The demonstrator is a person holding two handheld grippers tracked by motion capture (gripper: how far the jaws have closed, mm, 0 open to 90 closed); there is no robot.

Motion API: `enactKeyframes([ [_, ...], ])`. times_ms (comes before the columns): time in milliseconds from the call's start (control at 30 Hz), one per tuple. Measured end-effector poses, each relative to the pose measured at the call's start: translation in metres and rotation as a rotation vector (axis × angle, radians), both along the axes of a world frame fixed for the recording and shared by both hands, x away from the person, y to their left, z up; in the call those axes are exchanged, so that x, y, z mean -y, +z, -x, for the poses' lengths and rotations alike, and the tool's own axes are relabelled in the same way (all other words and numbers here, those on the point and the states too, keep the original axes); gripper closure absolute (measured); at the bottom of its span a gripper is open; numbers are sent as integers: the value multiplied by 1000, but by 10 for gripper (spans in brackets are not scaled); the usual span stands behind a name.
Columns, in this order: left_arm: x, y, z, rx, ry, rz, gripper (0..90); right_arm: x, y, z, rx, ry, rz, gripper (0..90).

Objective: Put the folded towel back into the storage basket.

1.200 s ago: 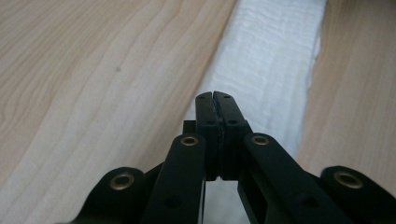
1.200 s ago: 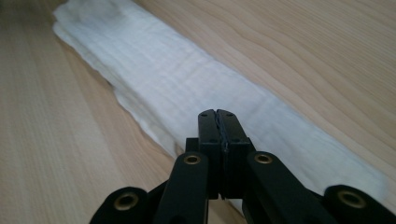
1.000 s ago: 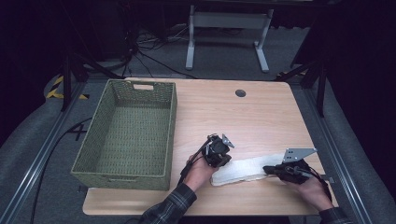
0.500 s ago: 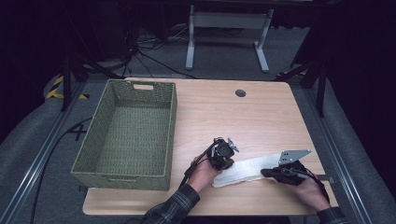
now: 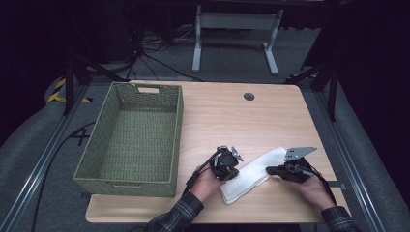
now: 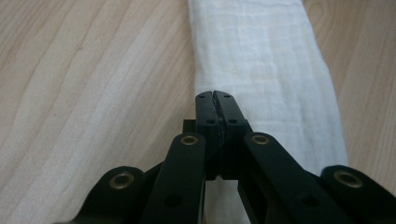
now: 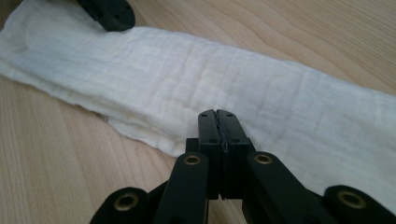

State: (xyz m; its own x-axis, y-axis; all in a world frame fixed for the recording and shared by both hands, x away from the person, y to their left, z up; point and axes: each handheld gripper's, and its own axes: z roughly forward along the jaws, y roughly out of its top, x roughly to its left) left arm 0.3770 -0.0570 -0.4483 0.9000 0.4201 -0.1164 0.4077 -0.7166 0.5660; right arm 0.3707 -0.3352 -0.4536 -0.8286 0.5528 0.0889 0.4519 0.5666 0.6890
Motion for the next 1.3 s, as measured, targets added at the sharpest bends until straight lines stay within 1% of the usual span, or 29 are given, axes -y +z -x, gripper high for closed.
enactKeyframes([
  [67,-2,-1,4,-4,-6,7,895,-2,0,-4,9,5,9,899],
  [133,-3,0,7,-6,-10,3,895,-7,1,-9,11,12,14,899],
  [233,-5,-1,10,-9,-13,15,895,-14,1,-17,24,23,23,899],
  [267,-6,0,10,-17,-16,4,895,-16,1,-20,24,29,24,899],
  [333,-5,-1,12,-6,-17,13,895,-20,1,-24,28,35,21,899],
  [400,-6,0,14,-13,-24,1,895,-23,0,-28,29,44,18,900],
  [433,-5,-1,15,-13,-28,9,895,-25,0,-29,26,43,16,899],
  [467,-6,0,16,-15,-34,-2,895,-26,0,-31,30,49,15,899],
  [500,-6,-2,18,-15,-36,17,894,-27,0,-32,26,52,12,899],
  [533,-6,0,19,-29,-41,6,895,-28,0,-34,24,58,11,900],
  [567,-6,-2,21,-28,-37,19,895,-29,0,-35,26,60,11,899],
  [600,-5,-1,22,-32,-49,18,894,-30,0,-35,27,67,12,899],
  [633,-4,-2,25,-40,-56,26,894,-31,-1,-35,28,74,8,899],
  [667,-2,-2,28,-36,-61,29,894,-32,-1,-36,29,79,9,899],
  [733,0,-2,31,-45,-83,24,894,-33,-1,-37,34,88,8,899],
  [767,2,-2,33,-44,-90,32,894,-34,-1,-37,32,90,7,899],
  [833,6,-3,37,-50,-108,33,893,-35,-1,-37,33,102,7,898],
  [867,8,-3,39,-47,-116,37,891,-35,-1,-37,34,105,8,898],
  [900,9,-3,41,-50,-113,39,891,-35,-2,-37,32,107,4,898],
  [933,11,-3,42,-52,-122,34,890,-35,-2,-37,28,109,-1,898],
  [1000,13,-3,44,-49,-132,39,891,-35,-2,-37,27,111,-3,898],
  [1067,15,-3,46,-63,-147,44,890,-35,-2,-37,27,121,-2,898],
  [1100,16,-4,46,-62,-153,46,890,-36,-2,-36,23,124,-7,898],
  [1133,16,-3,46,-65,-155,39,890,-36,-2,-36,24,126,-7,898],
  [1233,15,-3,45,-63,-155,44,888,-36,-2,-36,27,127,-6,897],
  [1267,13,-2,45,-57,-148,43,871,-35,-2,-36,27,130,-8,892],
  [1300,12,-2,45,-53,-147,49,852,-34,-1,-35,29,131,-6,865],
])
